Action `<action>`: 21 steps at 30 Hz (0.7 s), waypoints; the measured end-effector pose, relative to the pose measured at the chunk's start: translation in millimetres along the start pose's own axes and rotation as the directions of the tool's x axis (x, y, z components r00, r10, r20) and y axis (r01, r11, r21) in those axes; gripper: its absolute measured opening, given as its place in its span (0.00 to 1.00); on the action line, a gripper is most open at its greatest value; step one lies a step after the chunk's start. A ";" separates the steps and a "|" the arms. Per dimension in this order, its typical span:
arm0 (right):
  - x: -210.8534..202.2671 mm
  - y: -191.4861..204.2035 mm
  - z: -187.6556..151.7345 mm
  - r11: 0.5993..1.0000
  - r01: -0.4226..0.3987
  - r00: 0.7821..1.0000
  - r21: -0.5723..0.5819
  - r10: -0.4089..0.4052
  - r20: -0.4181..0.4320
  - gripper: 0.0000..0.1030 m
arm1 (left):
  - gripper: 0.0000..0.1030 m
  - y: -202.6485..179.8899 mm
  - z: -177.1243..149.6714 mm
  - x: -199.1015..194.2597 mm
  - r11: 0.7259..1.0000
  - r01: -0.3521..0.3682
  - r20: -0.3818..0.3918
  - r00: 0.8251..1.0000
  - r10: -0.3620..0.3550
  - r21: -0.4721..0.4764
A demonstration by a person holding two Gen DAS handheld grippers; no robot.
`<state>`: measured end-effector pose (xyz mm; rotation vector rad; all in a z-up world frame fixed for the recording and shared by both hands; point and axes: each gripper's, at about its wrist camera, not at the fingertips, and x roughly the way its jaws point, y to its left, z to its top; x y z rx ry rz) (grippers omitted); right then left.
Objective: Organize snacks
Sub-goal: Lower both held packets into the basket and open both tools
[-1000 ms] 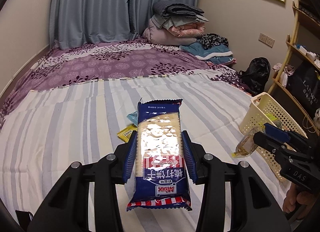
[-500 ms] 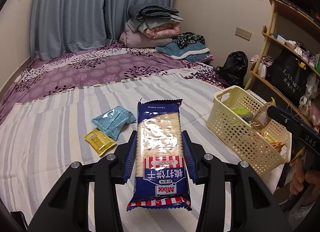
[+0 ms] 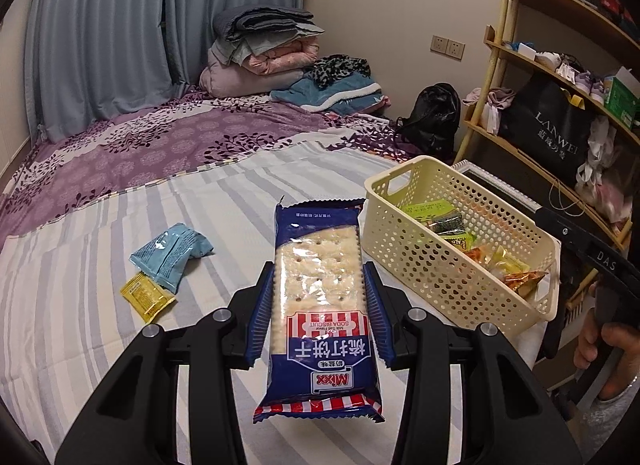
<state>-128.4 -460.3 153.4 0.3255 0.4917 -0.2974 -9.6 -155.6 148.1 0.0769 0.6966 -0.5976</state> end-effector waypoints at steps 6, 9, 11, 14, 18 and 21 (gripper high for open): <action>4.2 -20.1 -4.4 0.999 0.026 1.000 0.035 -0.026 -0.011 0.78 | 0.43 -21.0 3.5 9.4 0.999 0.029 -0.017 0.999 -0.028 0.037; 8.6 -25.4 -5.8 0.998 0.036 0.999 0.042 -0.035 -0.018 0.83 | 0.43 -32.6 6.9 14.5 0.997 0.049 -0.023 0.999 -0.048 0.053; 9.0 -28.3 -7.7 0.998 0.048 0.999 0.041 -0.048 -0.018 0.84 | 0.43 -42.4 9.3 17.9 0.995 0.063 -0.026 0.998 -0.061 0.073; 9.3 -32.7 -10.3 0.997 0.069 0.998 0.041 -0.069 -0.013 0.89 | 0.43 -57.3 13.5 23.7 0.992 0.088 -0.033 0.996 -0.086 0.093; 9.3 -42.0 -11.6 0.995 0.087 0.996 0.050 -0.087 -0.007 0.89 | 0.43 -80.4 21.4 32.6 0.984 0.133 -0.041 0.991 -0.129 0.121; 7.3 -48.3 -11.2 0.993 0.099 0.995 0.059 -0.099 0.003 0.89 | 0.43 -98.4 26.1 40.6 0.976 0.168 -0.052 0.985 -0.162 0.140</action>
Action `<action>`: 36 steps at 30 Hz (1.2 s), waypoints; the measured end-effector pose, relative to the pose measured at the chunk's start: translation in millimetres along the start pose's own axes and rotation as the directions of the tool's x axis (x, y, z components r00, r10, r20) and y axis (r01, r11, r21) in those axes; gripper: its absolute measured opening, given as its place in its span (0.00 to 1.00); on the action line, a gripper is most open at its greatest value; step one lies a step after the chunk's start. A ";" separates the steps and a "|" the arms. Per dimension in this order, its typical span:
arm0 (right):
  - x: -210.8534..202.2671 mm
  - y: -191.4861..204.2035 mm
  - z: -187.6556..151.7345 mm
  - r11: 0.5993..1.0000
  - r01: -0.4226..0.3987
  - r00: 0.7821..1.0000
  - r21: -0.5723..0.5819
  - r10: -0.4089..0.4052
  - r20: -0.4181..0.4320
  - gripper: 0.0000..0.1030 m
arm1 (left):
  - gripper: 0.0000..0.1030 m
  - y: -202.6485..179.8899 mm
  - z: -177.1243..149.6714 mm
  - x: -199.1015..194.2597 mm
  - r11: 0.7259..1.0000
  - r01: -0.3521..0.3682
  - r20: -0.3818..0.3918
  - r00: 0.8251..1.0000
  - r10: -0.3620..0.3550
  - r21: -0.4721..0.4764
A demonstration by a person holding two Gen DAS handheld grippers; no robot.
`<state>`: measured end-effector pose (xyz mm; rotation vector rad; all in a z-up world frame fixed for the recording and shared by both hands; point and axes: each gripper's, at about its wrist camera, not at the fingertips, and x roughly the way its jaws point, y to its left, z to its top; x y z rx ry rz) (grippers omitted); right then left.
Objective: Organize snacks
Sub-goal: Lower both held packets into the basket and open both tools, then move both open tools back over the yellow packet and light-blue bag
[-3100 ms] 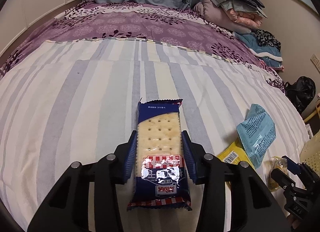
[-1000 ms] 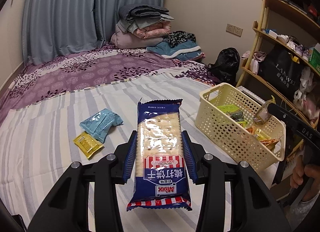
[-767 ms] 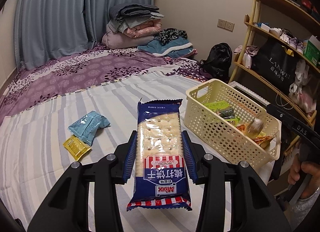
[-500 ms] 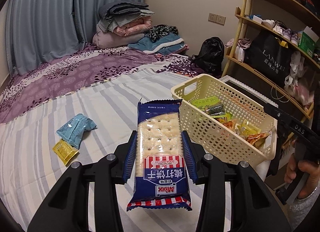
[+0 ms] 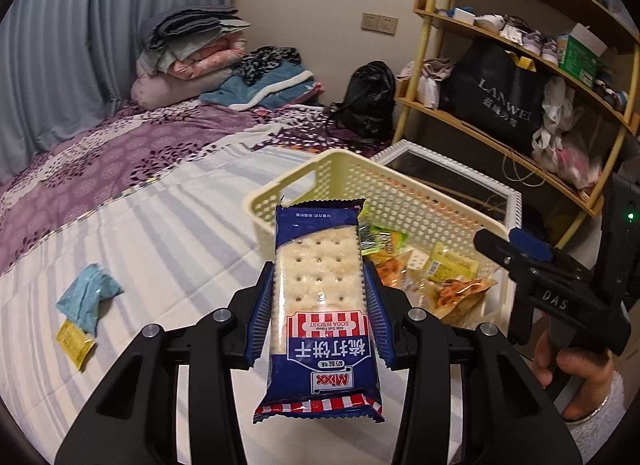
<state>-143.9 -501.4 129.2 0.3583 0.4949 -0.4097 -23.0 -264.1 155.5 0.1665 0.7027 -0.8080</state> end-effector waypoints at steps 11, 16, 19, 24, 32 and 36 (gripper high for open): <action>-0.9 -22.3 4.1 0.999 0.040 0.999 0.031 -0.041 0.019 0.92 | 0.43 -54.9 16.4 44.1 0.989 0.126 -0.043 0.991 -0.124 0.073; 1.6 -30.9 3.5 0.997 0.058 0.998 0.052 -0.059 0.013 0.92 | 0.56 -67.8 21.5 55.4 0.983 0.170 -0.039 0.985 -0.168 0.070; 2.3 -32.3 3.4 0.997 0.059 0.998 0.053 -0.060 0.011 0.92 | 0.73 -70.0 19.5 57.2 0.984 0.163 -0.032 0.986 -0.161 0.068; 2.5 -29.5 3.8 0.997 0.057 0.998 0.051 -0.057 0.011 0.92 | 0.85 -68.3 15.3 56.7 0.992 0.082 -0.034 0.996 -0.079 0.099; -0.4 -12.6 5.3 0.999 0.041 0.999 0.018 -0.042 0.015 0.93 | 0.93 -54.5 15.7 43.4 0.993 -0.019 0.004 1.000 0.019 0.119; -3.1 -3.8 6.6 0.999 0.037 0.999 0.001 -0.037 0.021 0.94 | 0.94 -45.7 15.1 35.4 0.992 -0.052 0.017 0.999 0.051 0.115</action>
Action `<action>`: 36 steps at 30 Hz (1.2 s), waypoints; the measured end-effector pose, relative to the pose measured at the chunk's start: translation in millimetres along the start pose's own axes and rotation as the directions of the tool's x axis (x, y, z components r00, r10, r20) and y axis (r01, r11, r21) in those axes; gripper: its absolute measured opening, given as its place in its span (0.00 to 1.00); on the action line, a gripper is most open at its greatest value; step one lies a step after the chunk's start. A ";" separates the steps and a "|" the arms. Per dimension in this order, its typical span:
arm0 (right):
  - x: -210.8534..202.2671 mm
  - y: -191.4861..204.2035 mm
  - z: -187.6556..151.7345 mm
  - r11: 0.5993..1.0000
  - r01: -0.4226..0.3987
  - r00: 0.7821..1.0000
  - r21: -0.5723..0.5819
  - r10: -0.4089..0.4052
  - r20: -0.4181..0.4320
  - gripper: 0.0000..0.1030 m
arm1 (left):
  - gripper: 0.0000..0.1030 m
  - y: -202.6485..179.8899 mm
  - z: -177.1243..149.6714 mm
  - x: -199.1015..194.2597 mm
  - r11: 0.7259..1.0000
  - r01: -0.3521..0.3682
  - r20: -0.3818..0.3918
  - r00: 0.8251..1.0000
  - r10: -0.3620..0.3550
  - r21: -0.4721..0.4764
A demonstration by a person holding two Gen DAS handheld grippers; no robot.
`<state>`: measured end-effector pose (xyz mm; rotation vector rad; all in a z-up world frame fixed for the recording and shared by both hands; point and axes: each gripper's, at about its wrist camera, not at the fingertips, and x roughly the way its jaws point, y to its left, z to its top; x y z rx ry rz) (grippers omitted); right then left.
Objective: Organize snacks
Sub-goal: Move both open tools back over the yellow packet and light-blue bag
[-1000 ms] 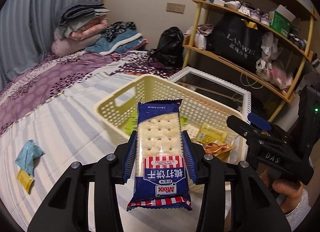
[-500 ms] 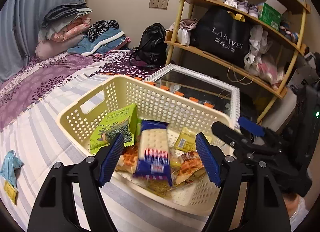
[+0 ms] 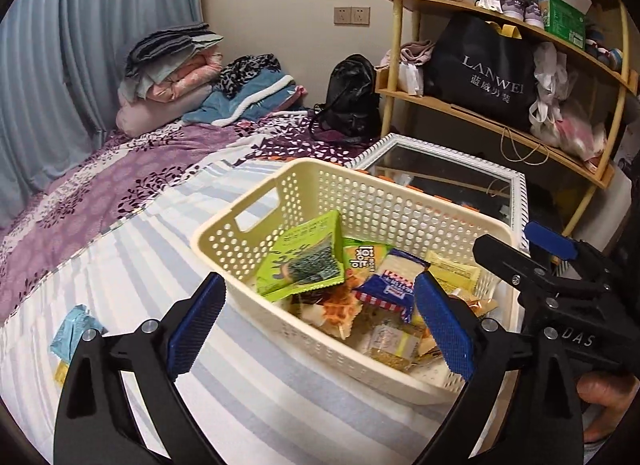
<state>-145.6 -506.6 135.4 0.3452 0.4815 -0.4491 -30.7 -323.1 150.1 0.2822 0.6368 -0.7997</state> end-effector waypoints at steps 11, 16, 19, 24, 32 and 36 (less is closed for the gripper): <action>-3.9 28.0 1.2 0.999 -0.015 1.000 -0.051 0.015 -0.002 0.94 | 0.94 27.7 -8.5 -19.6 0.998 -0.042 0.022 0.999 0.043 -0.042; -4.0 45.5 0.6 0.996 -0.029 1.000 -0.081 0.029 -0.008 0.94 | 0.94 41.0 -13.6 -28.1 0.996 -0.060 0.028 0.998 0.062 -0.065; -2.9 56.1 -1.0 0.995 -0.041 0.999 -0.094 0.040 -0.015 0.94 | 0.94 49.1 -17.1 -32.4 0.994 -0.073 0.030 0.997 0.075 -0.077; 0.0 75.7 -4.5 0.989 -0.059 0.998 -0.132 0.055 -0.032 0.94 | 0.94 64.5 -24.2 -37.6 0.990 -0.094 0.027 0.995 0.097 -0.102; 6.6 111.3 -13.8 0.973 -0.050 0.997 -0.225 0.037 -0.063 0.94 | 0.94 95.2 -42.3 -42.9 0.978 -0.135 0.004 0.990 0.138 -0.161; 9.6 126.4 -18.4 0.965 -0.049 0.997 -0.259 0.029 -0.078 0.94 | 0.94 112.2 -51.7 -45.5 0.968 -0.159 -0.008 0.987 0.161 -0.194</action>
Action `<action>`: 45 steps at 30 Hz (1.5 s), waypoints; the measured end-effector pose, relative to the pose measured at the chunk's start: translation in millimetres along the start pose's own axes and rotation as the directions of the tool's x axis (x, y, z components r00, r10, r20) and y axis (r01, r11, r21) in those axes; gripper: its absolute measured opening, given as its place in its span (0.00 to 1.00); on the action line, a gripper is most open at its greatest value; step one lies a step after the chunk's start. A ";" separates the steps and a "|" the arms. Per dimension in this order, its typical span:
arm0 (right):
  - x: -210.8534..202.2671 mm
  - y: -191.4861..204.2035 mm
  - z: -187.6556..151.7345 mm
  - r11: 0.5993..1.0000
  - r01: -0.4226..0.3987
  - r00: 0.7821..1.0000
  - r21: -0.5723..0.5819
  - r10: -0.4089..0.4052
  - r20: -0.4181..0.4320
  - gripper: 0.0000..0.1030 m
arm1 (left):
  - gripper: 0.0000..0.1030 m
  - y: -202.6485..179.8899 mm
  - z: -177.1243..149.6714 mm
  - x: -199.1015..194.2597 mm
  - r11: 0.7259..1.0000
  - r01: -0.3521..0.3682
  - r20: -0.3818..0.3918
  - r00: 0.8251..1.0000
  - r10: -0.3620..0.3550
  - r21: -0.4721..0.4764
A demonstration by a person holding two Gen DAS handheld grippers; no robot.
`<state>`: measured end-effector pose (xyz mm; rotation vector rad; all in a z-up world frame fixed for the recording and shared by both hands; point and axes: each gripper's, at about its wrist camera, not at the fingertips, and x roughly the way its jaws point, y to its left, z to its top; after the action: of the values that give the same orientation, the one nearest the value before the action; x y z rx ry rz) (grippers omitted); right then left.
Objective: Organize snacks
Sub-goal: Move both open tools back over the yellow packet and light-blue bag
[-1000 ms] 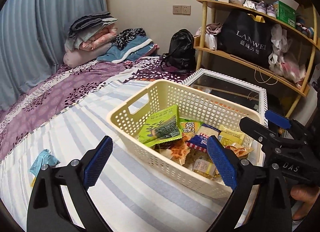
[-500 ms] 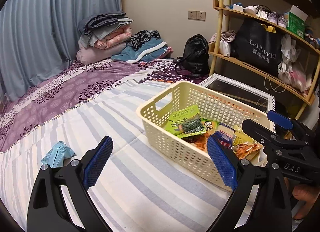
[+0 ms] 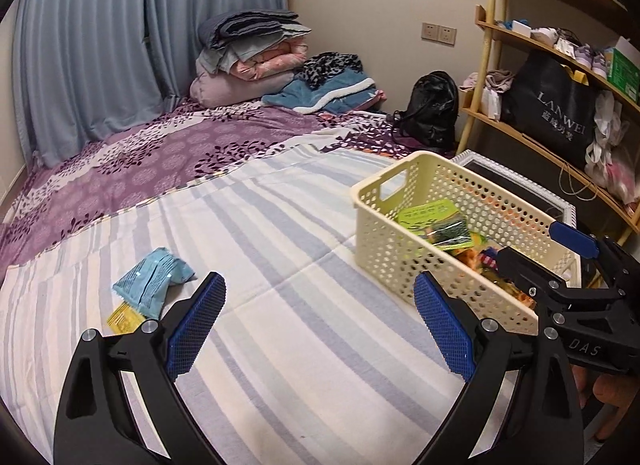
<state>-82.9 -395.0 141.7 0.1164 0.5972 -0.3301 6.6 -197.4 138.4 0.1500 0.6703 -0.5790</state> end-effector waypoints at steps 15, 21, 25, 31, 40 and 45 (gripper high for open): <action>21.0 47.8 2.6 0.994 0.001 0.999 -0.107 -0.006 -0.052 0.94 | 0.94 55.6 -12.9 3.4 0.993 -0.075 -0.031 0.997 0.072 -0.087; 30.3 68.5 0.1 0.988 -0.023 0.997 -0.151 0.012 -0.070 0.94 | 0.94 80.1 -19.2 8.4 0.985 -0.115 -0.056 0.992 0.109 -0.131; 37.1 79.7 1.2 0.985 -0.024 0.997 -0.172 0.010 -0.081 0.94 | 0.94 94.2 -21.2 9.9 0.979 -0.135 -0.064 0.990 0.126 -0.156; 48.0 94.2 4.1 0.981 -0.040 0.995 -0.187 0.022 -0.095 0.94 | 0.94 115.0 -26.2 13.2 0.968 -0.162 -0.079 0.986 0.149 -0.192; 65.6 119.6 3.9 0.973 -0.123 0.987 -0.194 0.100 -0.124 0.94 | 0.94 164.8 -41.5 15.8 0.932 -0.237 -0.121 0.970 0.211 -0.274; 76.9 136.3 -0.3 0.961 -0.195 0.974 -0.194 0.166 -0.157 0.94 | 0.94 196.4 -53.8 19.5 0.902 -0.283 -0.160 0.957 0.243 -0.325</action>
<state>22.6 -287.5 99.4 -0.0087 0.7506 -0.0807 97.9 -25.9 74.3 -0.0560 0.8393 -0.1852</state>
